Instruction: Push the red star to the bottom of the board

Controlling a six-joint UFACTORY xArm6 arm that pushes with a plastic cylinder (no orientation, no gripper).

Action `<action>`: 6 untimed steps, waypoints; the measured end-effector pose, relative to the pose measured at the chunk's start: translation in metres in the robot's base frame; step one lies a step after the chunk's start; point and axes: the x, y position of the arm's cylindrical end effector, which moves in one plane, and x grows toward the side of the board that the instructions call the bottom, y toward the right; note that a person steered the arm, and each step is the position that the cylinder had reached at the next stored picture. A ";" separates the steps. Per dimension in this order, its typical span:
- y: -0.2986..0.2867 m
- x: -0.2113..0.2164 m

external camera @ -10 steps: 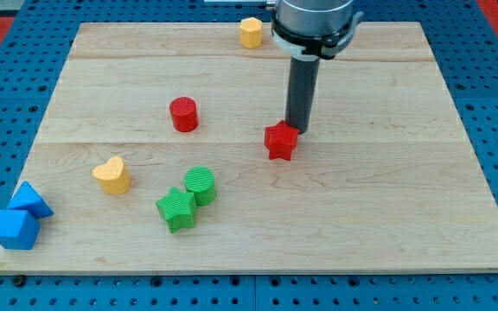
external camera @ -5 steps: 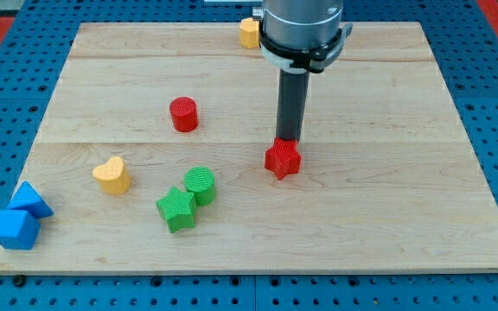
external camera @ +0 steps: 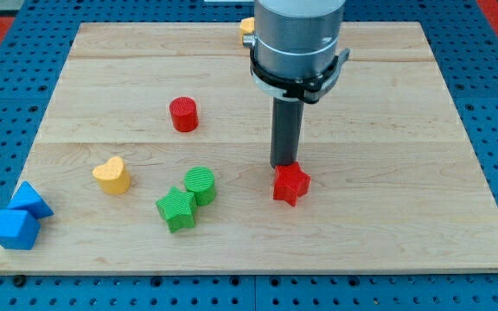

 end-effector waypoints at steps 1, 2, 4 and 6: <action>0.005 0.018; 0.007 0.000; 0.072 0.003; 0.034 0.031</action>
